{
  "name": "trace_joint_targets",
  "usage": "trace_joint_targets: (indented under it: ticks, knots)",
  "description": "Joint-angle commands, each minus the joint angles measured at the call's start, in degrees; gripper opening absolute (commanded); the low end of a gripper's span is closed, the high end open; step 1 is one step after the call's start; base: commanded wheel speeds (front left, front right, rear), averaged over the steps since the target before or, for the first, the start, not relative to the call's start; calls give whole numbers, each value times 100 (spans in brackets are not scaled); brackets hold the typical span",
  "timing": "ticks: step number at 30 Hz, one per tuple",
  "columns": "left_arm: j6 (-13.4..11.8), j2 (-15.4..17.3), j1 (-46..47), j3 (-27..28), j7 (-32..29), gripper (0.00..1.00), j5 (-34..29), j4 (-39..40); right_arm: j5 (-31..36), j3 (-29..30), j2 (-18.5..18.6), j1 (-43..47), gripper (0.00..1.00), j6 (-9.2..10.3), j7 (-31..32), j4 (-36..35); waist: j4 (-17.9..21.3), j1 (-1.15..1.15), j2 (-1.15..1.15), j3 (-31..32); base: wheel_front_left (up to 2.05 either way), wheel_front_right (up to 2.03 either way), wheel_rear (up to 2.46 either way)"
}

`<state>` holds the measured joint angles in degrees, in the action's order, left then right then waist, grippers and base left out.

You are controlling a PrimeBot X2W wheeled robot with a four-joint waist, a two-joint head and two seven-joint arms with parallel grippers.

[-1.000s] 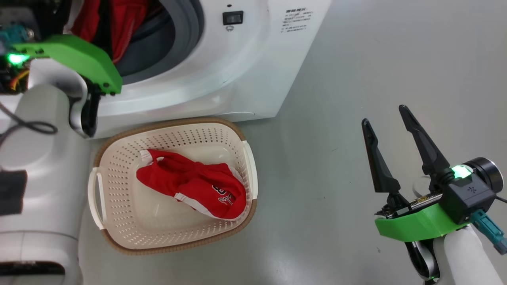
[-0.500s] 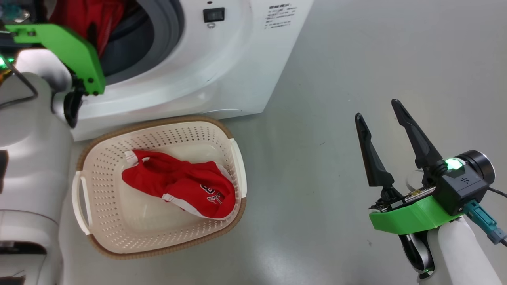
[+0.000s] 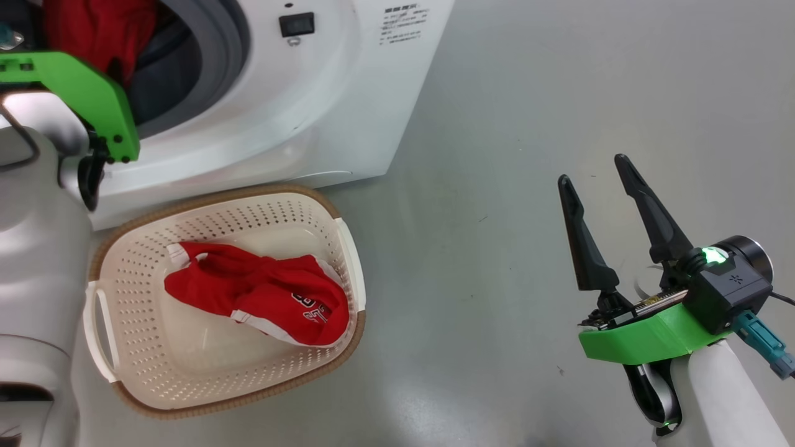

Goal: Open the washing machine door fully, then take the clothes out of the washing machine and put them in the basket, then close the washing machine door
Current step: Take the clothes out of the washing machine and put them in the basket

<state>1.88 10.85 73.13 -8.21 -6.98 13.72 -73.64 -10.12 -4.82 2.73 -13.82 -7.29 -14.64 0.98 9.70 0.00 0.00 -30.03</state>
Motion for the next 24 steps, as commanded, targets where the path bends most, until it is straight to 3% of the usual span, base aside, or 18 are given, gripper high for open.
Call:
trace_joint_targets:
  ticks: [1,3,4,5,6,16,24]
  knots:
    - [-44,305,72,30,25,100,12,99,-41,-153,15,-62,100,-20,-36,-137,34,0,0,-16,0,0,0]
    - [-68,323,51,18,-17,100,23,77,-72,-198,15,-53,100,-20,-36,-124,61,0,0,-29,0,0,0]
    - [-87,350,44,13,-34,33,38,63,-96,-231,15,-57,100,-20,-36,-120,87,0,0,-48,0,0,0]
    - [-88,358,41,7,-37,7,45,58,-105,-238,15,-63,100,-20,-36,-117,96,0,0,-55,0,0,0]
    - [-81,360,38,10,-46,0,62,52,-114,-242,15,-70,100,-20,-36,-115,103,0,0,-63,0,0,0]
    - [-19,361,28,41,422,0,200,73,-123,-168,15,-113,100,-20,-36,-99,74,0,0,-27,0,0,0]
    - [137,247,-137,99,1353,0,378,181,-144,-85,15,-26,100,-20,-36,-79,-110,0,0,222,0,0,0]
